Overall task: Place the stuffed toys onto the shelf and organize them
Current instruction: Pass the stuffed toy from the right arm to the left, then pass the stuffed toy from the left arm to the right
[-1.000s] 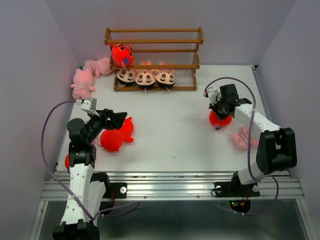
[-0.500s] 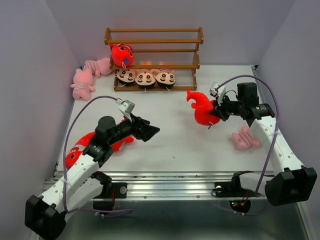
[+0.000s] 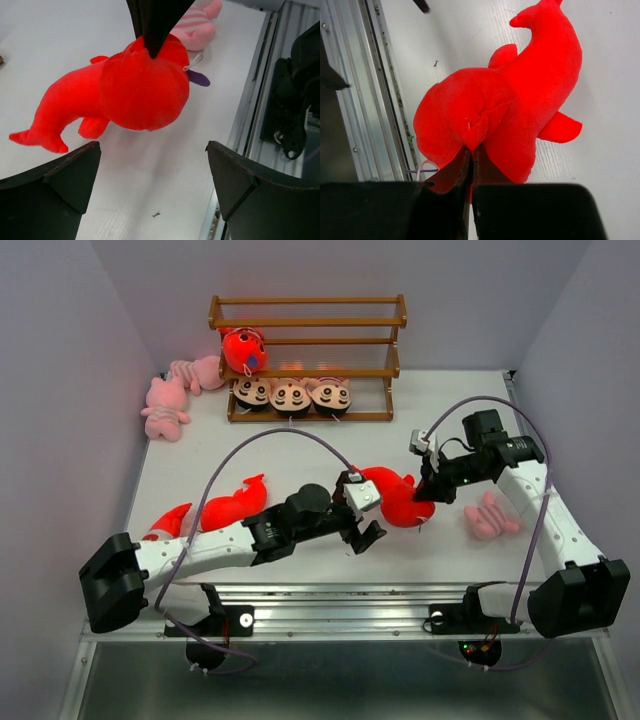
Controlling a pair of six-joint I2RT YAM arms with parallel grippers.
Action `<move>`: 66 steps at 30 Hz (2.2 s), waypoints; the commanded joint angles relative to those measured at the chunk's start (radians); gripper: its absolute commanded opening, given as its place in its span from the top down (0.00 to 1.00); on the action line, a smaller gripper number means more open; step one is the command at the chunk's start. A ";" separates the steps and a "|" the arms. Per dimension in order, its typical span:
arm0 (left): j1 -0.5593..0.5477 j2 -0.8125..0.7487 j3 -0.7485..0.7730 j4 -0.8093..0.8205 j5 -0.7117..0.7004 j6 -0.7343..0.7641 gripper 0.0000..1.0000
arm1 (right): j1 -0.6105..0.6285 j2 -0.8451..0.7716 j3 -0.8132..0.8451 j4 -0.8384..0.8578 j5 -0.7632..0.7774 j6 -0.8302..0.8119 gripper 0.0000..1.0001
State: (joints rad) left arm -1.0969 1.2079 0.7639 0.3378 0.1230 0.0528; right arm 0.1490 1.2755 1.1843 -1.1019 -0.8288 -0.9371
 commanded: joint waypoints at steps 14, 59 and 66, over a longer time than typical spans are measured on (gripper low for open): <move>-0.072 0.183 0.121 0.129 -0.042 0.367 0.01 | 0.067 -0.077 0.000 -0.070 -0.194 0.026 0.99; 0.322 -0.281 -0.518 1.205 0.290 -0.767 1.00 | 0.107 -0.259 -0.072 0.269 -0.397 -0.045 0.00; 0.321 -0.113 -0.569 1.668 0.139 -1.063 1.00 | 0.116 -0.206 -0.097 0.493 -0.506 0.141 0.00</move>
State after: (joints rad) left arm -0.7784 1.0092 0.2230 1.2758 0.3622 -0.7853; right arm 0.2565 1.0664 1.0763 -0.7895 -1.2190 -0.8795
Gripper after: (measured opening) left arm 0.059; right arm 0.998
